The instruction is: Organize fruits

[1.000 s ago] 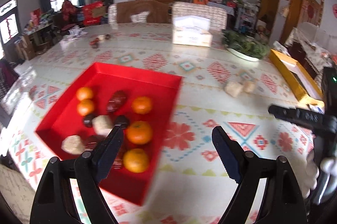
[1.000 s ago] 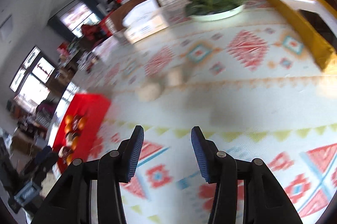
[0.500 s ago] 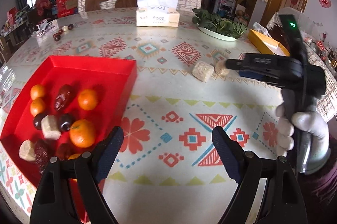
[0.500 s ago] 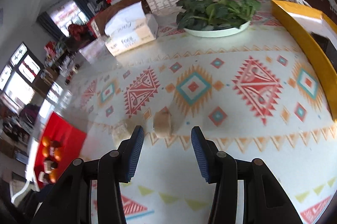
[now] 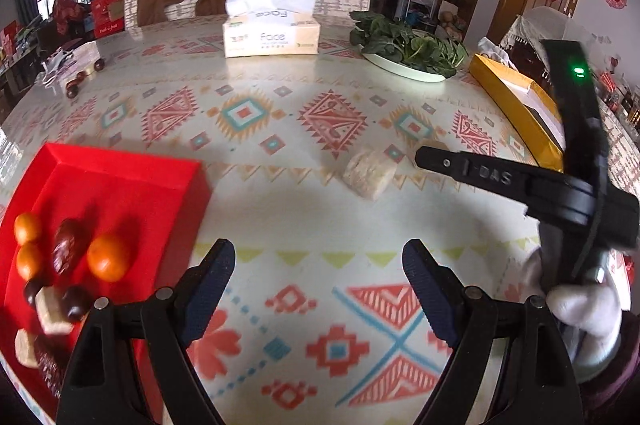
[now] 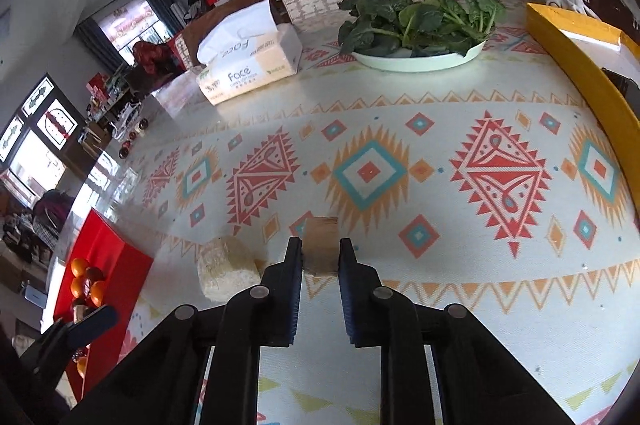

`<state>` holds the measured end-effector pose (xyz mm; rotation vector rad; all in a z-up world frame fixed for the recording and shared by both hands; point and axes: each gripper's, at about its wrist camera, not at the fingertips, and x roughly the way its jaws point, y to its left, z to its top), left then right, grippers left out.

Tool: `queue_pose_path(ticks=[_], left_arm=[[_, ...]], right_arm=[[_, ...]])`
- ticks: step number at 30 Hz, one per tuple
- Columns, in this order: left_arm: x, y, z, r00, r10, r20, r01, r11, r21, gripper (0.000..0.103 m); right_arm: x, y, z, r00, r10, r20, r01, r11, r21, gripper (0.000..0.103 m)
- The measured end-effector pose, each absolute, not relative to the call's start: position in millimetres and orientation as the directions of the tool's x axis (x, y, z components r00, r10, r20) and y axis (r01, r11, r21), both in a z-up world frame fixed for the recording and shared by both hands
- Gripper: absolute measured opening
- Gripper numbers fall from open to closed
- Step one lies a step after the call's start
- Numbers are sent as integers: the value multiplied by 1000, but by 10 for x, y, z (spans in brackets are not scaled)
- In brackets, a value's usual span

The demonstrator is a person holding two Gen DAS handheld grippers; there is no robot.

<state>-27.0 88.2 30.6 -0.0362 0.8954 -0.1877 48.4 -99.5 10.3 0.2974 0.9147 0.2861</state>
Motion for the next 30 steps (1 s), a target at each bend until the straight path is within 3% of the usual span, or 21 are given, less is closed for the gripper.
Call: queue_pose_path(ticks=[13,14,15,17,30], left_arm=[[387,506,80,594,-171,-786,223,974,-43,85],[391,508,71,595,-178,-784,225,973,-51,75],[389,508,63,592,-186,-784,228,972,-59,55],[381,498,48,576,-202,-792,239,968,-73,33],[-64,643,119,586,-222,-779,193,972,-131,30]], right_arm=[[477,-1274,185,586,391,-710,-72,897,435,19],[476,-1276,184,584,394,-709,-73,896,438,19],[474,-1280,182,584,396,-709,-75,895,439,20],[472,-1274,185,583,400,-707,-78,894,441,20],[490,-1263,108,538,484,-690,-82,845,529,19]])
